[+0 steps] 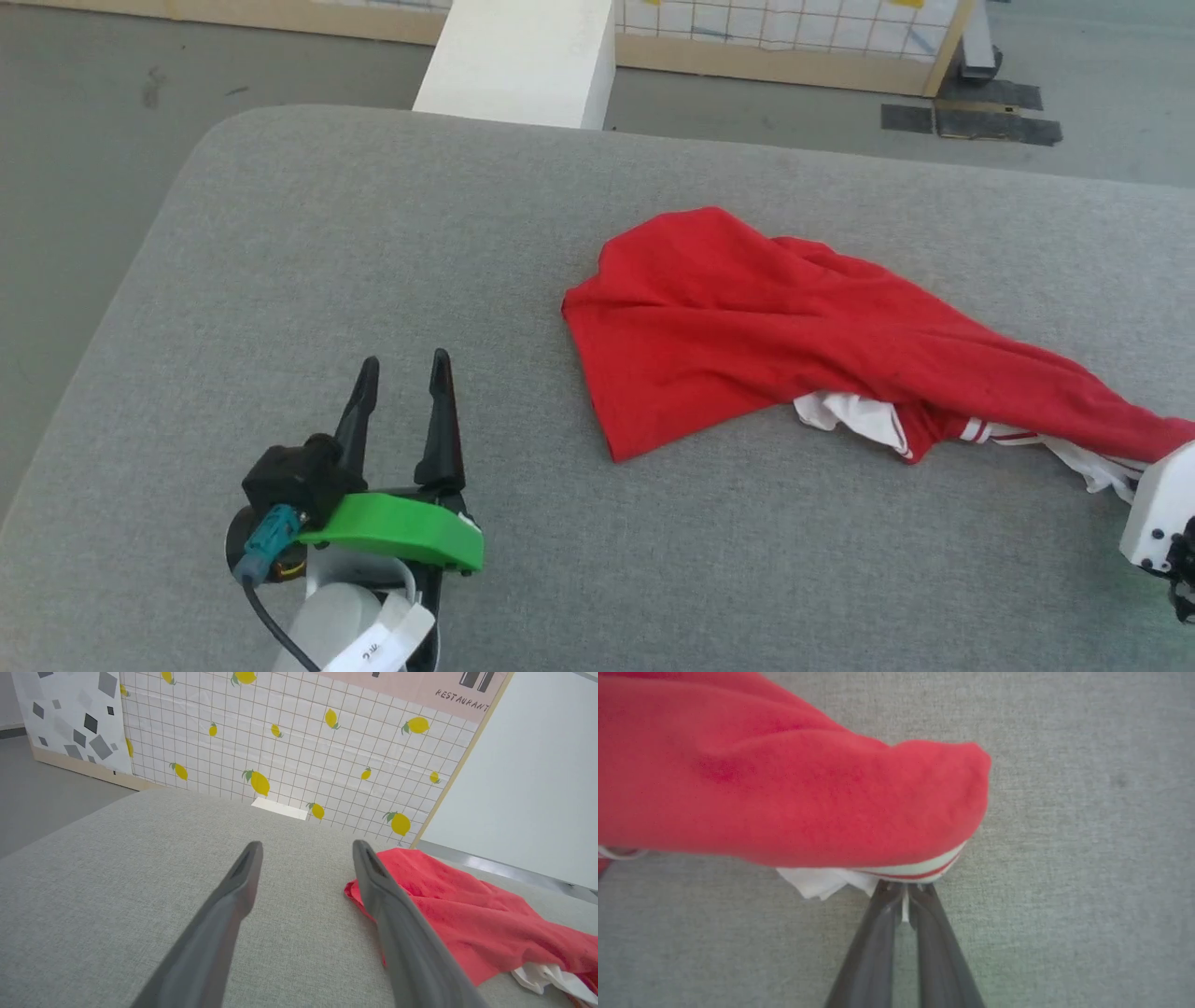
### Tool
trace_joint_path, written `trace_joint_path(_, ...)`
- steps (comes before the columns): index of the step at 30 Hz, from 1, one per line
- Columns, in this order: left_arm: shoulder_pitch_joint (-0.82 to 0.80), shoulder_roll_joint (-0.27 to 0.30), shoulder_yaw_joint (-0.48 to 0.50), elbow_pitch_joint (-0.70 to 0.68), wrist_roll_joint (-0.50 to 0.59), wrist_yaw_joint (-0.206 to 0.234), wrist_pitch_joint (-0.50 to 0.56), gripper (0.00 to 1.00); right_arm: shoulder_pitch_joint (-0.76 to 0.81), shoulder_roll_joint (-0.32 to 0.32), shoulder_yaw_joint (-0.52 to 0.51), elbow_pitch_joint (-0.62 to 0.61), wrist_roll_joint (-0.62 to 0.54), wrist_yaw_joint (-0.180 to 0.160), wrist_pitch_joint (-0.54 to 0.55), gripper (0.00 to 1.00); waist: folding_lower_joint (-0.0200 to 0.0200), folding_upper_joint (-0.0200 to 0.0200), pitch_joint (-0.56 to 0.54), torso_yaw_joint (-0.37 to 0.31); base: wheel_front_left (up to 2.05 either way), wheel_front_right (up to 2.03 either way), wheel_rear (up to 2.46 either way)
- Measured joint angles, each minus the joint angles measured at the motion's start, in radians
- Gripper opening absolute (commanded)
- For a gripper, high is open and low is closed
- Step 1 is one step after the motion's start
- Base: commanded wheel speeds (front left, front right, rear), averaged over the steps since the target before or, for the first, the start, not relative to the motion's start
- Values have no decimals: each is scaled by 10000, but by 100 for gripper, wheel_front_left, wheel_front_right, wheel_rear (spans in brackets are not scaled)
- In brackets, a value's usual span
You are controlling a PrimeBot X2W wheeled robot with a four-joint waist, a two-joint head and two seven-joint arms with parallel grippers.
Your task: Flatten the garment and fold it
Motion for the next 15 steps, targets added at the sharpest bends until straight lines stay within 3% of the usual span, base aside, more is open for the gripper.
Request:
trace_joint_path(1, 0, 0, -2, 46, 0, -17, 0, 100, 51, 142, -100, -169, 4, 0, -92, 37, 0, 0, -12, -48, 0, 0, 0)
trace_joint_path(2, 2, 0, 4, 113, 0, -29, -2, 100, 124, 345, -194, -372, 75, -2, -240, 100, 0, 0, -30, -111, 0, 0, 0)
trace_joint_path(10, 5, -4, -140, 598, -2, -247, -2, 100, 819, 1674, -669, -2669, 840, -2, -2157, 100, 0, 0, -504, -419, 0, 0, 0)
trace_joint_path(15, 14, -6, -318, 869, -198, -280, 0, 100, 1897, 2353, -938, -3843, 1085, -2, -2552, 100, 0, 0, -795, -522, 0, 0, 0)
